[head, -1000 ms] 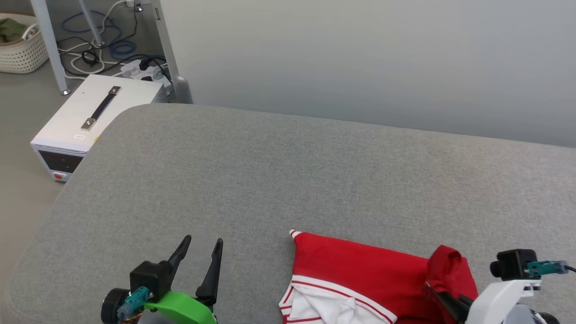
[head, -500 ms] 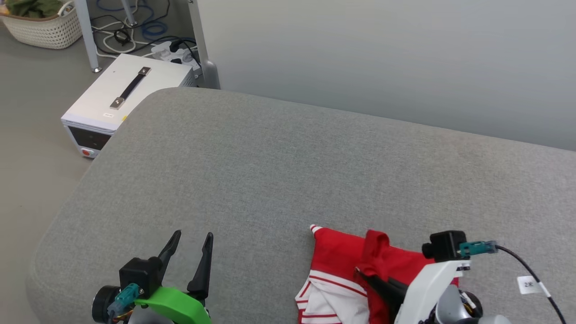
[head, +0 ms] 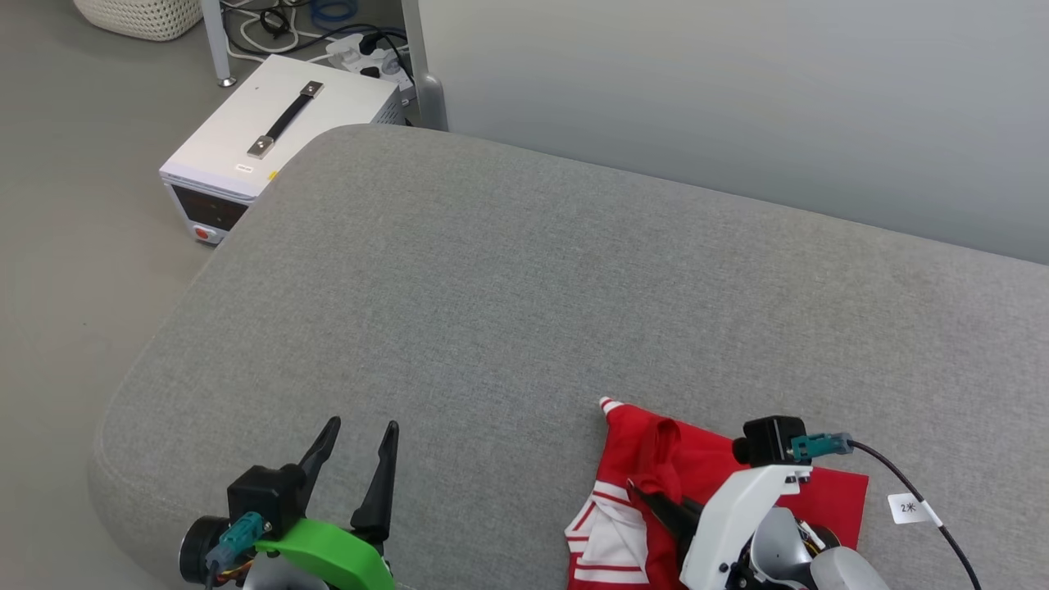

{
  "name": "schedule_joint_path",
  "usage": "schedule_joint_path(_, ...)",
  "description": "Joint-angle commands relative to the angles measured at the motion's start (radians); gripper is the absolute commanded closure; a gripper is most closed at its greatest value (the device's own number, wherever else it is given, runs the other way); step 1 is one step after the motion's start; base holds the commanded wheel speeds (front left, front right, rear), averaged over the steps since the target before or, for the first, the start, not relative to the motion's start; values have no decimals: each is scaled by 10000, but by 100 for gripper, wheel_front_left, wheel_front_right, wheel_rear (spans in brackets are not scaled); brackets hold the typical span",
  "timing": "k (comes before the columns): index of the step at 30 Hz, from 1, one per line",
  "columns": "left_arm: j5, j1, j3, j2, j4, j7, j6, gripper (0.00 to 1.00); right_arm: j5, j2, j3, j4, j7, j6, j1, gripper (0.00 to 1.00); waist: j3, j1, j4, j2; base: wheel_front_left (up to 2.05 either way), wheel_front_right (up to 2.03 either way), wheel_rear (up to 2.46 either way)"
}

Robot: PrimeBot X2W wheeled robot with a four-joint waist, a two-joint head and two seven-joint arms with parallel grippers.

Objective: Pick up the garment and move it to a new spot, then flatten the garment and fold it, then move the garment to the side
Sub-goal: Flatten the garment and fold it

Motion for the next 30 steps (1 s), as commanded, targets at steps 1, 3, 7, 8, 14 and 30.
schedule_joint_path(1, 119, -202, 36, -78, 29, -59, -74, 0, -27, -2, 36, 261, -185, -6, -276, 100, 97, 0, 102, 0, 0, 0, 0)
schedule_joint_path(3, 179, -230, 79, -110, -5, -59, -91, 0, -24, -2, 162, 575, -366, -6, -451, 53, 117, 0, 136, 0, 0, 0, 0)
schedule_joint_path(7, 211, -206, 407, -178, -168, -59, -112, 0, 266, -2, 580, 945, -739, -6, -751, 0, 104, 0, 184, 0, 0, 0, 0)
schedule_joint_path(8, 229, -196, 445, -178, -165, -59, -131, 0, 369, -2, 690, 998, -782, -6, -797, 0, 86, 0, 190, 0, 0, 0, 0)
schedule_joint_path(14, 351, -103, 635, -233, -269, -59, -263, 0, 764, -2, 1283, 1058, -926, -6, -1007, 0, -136, 0, 133, 0, 0, 0, 0)
schedule_joint_path(30, 396, 16, 747, -484, -482, -59, -497, 0, -3089, -2042, 629, -778, -1909, -6, -1974, 0, -378, 0, -1196, 0, 0, 0, 0)
